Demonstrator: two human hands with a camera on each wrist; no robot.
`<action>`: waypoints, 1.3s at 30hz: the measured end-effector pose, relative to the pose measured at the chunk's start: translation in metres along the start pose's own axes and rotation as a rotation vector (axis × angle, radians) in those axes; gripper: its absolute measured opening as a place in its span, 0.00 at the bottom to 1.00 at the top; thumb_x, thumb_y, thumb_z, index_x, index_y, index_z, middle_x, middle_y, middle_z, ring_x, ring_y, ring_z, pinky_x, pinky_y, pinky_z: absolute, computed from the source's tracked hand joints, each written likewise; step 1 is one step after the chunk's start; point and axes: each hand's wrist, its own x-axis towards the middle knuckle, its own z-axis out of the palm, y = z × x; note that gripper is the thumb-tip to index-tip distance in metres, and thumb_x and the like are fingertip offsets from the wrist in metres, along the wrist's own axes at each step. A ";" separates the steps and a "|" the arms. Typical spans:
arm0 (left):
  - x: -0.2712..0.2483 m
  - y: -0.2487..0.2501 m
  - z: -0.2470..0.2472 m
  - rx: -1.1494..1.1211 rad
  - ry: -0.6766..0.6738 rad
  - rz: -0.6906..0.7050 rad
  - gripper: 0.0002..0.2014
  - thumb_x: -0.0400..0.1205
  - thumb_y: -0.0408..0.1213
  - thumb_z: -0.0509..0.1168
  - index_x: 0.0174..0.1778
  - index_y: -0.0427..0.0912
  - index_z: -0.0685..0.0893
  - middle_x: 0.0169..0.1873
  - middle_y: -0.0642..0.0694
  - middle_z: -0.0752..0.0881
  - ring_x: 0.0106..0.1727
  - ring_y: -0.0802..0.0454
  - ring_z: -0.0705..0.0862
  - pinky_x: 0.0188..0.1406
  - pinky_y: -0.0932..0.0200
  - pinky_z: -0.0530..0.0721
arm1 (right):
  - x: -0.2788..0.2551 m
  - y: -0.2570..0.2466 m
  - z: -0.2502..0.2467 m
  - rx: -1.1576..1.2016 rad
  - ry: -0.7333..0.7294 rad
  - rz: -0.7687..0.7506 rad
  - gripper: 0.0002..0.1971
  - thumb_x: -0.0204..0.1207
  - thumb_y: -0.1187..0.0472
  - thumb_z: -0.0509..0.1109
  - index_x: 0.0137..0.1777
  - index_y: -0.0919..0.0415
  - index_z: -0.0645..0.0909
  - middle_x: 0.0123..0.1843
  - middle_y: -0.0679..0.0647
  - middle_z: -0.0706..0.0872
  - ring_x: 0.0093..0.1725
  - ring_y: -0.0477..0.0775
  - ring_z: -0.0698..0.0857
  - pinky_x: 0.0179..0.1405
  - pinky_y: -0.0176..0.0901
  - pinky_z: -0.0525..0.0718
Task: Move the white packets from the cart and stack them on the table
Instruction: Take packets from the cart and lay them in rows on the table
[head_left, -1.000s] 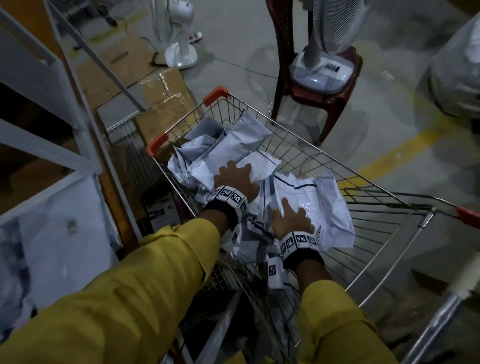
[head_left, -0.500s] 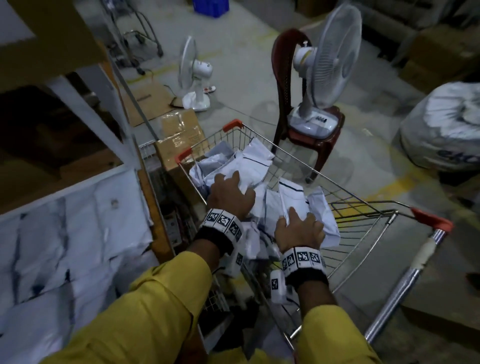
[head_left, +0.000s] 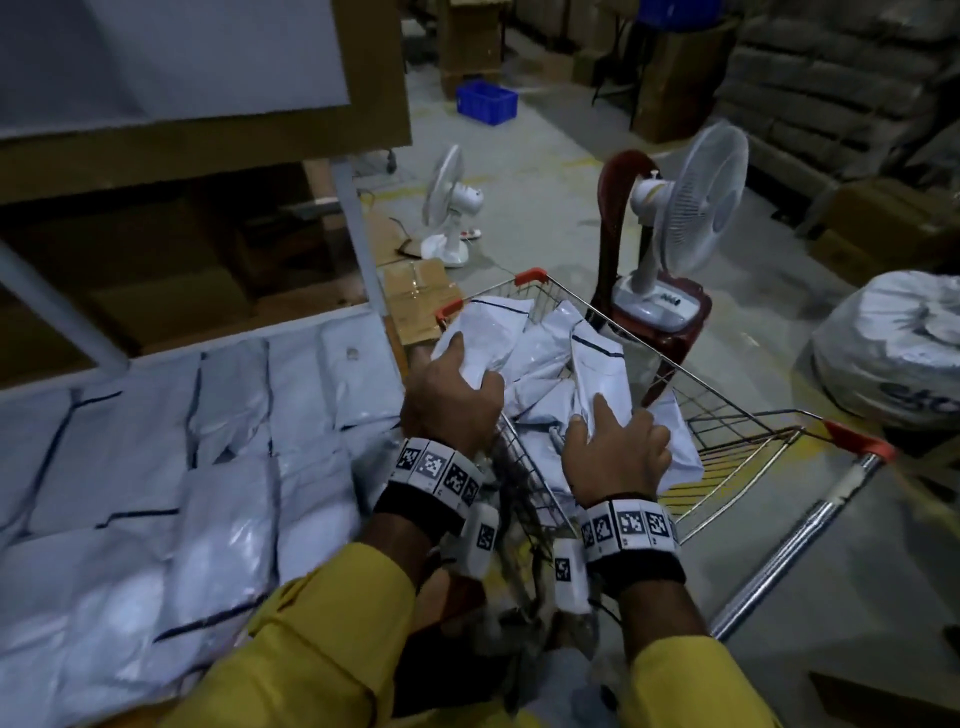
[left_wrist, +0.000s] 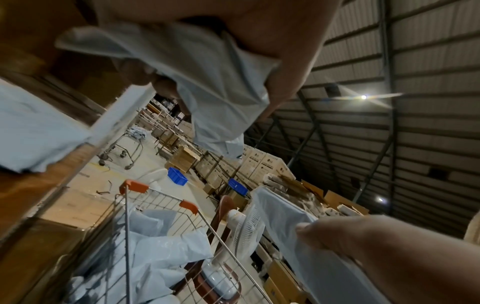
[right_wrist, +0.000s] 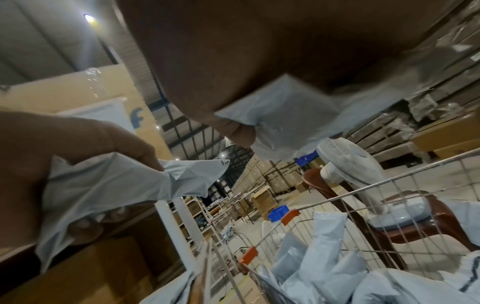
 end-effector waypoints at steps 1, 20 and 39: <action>-0.009 -0.003 -0.011 -0.015 0.015 -0.028 0.30 0.74 0.56 0.65 0.74 0.54 0.80 0.60 0.38 0.79 0.63 0.35 0.81 0.63 0.47 0.84 | -0.008 -0.004 -0.004 0.013 0.003 -0.018 0.24 0.83 0.45 0.62 0.78 0.48 0.76 0.72 0.69 0.73 0.69 0.71 0.68 0.69 0.61 0.66; -0.136 -0.113 -0.178 0.051 0.429 -0.294 0.32 0.74 0.53 0.66 0.76 0.51 0.79 0.57 0.33 0.81 0.58 0.31 0.82 0.59 0.47 0.83 | -0.134 -0.089 -0.039 0.119 -0.224 -0.350 0.26 0.84 0.41 0.59 0.81 0.44 0.72 0.81 0.66 0.66 0.78 0.69 0.62 0.77 0.61 0.59; 0.011 -0.328 -0.305 0.069 0.377 -0.447 0.46 0.65 0.67 0.71 0.73 0.40 0.78 0.63 0.33 0.82 0.62 0.32 0.83 0.58 0.41 0.87 | -0.099 -0.308 0.091 -0.100 -0.347 -0.379 0.25 0.84 0.40 0.54 0.76 0.48 0.75 0.77 0.72 0.68 0.78 0.73 0.64 0.78 0.66 0.61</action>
